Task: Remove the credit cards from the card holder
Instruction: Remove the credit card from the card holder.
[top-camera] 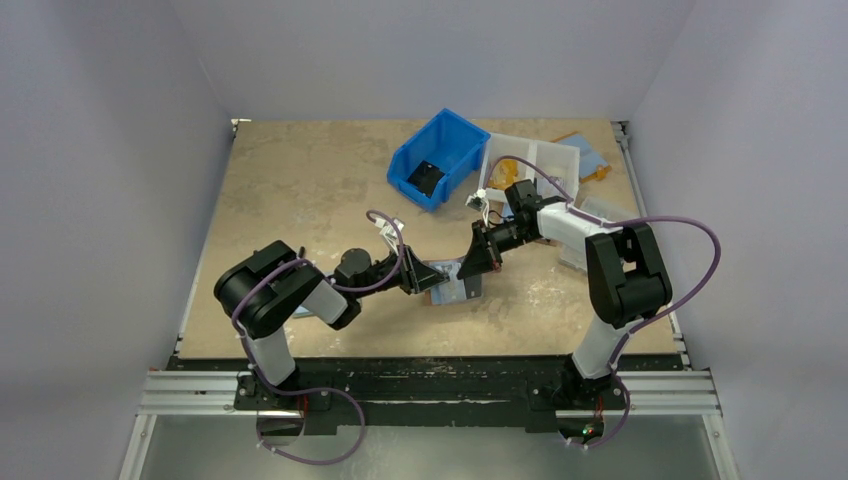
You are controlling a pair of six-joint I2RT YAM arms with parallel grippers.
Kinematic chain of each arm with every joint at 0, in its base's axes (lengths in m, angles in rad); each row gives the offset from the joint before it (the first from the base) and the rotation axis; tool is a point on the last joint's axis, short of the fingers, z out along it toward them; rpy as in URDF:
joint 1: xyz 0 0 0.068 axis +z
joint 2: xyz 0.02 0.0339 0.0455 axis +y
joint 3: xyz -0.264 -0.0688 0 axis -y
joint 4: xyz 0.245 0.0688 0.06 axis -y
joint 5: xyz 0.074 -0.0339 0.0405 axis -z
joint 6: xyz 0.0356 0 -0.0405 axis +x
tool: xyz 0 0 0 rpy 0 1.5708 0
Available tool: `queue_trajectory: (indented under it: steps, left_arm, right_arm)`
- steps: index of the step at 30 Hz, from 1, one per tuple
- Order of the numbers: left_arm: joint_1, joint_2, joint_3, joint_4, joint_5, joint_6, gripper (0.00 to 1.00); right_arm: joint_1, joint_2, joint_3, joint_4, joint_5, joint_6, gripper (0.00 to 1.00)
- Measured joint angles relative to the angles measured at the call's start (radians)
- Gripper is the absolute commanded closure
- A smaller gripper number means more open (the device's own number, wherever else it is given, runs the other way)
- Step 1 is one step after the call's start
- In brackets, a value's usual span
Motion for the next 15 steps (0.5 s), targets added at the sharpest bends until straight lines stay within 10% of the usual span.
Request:
queue_trajectory:
  steps: [15]
  left_arm:
    - [0.006, -0.038, 0.0, -0.063, 0.009, 0.0, 0.77]
  right_arm:
    - [0.0, 0.001, 0.0, 0.0, 0.0, 0.0, 0.98]
